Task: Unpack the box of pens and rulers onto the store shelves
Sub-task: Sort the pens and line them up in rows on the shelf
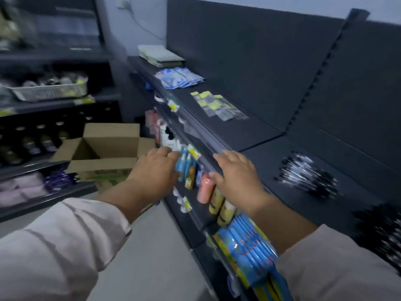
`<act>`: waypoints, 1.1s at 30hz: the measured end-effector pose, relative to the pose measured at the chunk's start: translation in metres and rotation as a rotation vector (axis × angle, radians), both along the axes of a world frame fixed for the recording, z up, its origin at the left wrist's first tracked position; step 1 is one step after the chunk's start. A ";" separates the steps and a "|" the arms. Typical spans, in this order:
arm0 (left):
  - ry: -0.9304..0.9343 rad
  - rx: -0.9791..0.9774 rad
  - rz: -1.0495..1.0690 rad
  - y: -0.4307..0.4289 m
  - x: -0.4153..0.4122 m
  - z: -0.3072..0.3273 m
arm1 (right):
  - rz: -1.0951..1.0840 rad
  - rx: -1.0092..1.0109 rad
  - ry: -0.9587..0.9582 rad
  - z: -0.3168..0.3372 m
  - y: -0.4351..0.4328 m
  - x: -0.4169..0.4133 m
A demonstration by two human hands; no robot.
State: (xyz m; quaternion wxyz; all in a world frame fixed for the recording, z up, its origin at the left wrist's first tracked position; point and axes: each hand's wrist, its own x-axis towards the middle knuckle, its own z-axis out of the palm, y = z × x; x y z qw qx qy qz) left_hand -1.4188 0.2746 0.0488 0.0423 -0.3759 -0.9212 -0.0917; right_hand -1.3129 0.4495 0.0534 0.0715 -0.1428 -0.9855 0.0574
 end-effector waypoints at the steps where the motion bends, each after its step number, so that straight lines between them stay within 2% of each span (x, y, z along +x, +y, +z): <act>1: 0.002 0.000 0.036 -0.015 -0.011 0.001 | 0.026 -0.009 -0.009 0.001 -0.012 -0.015; 11: -0.041 0.001 0.314 -0.123 -0.101 -0.009 | 0.276 -0.064 -0.097 -0.010 -0.090 -0.155; 21: -0.105 -0.006 0.514 -0.149 -0.242 -0.027 | 0.428 -0.107 -0.166 -0.048 -0.109 -0.343; 27: -0.184 0.007 0.582 -0.157 -0.333 -0.050 | 0.484 -0.100 -0.239 -0.072 -0.114 -0.451; 33: -0.228 -0.051 0.557 -0.177 -0.420 -0.085 | 0.475 -0.104 -0.308 -0.106 -0.132 -0.534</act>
